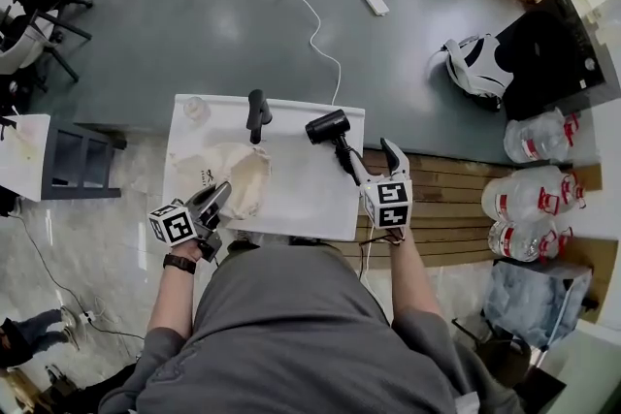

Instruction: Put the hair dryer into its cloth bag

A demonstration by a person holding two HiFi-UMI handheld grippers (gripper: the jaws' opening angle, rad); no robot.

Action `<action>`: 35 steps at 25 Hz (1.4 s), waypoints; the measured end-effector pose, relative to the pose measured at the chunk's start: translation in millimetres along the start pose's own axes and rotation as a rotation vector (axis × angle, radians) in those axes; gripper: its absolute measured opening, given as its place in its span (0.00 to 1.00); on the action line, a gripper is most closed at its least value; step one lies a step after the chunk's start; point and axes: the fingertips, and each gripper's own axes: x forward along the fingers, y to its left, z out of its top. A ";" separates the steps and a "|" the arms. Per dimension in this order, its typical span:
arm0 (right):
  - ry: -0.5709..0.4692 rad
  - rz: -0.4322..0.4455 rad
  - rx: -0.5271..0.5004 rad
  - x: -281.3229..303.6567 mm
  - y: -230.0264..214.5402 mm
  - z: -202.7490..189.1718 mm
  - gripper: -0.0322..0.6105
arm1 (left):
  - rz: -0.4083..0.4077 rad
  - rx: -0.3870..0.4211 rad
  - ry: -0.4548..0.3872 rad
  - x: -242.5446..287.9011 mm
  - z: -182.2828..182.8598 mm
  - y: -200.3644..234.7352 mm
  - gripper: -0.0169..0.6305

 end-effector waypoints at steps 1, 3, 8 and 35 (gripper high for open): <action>0.021 0.009 -0.006 7.1 2.1 -5.8 0.48 | 0.000 0.000 0.001 0.3 -0.1 0.1 0.06; 0.063 0.026 -0.017 21.5 6.5 -18.1 0.48 | -0.001 -0.002 0.002 0.9 -0.5 -0.1 0.06; 0.166 0.068 -0.035 54.2 15.9 -49.0 0.48 | -0.002 -0.010 0.005 2.4 0.0 -3.0 0.06; 0.487 0.121 -0.021 123.9 28.5 -151.0 0.46 | -0.008 -0.028 0.034 1.3 -7.5 -8.0 0.06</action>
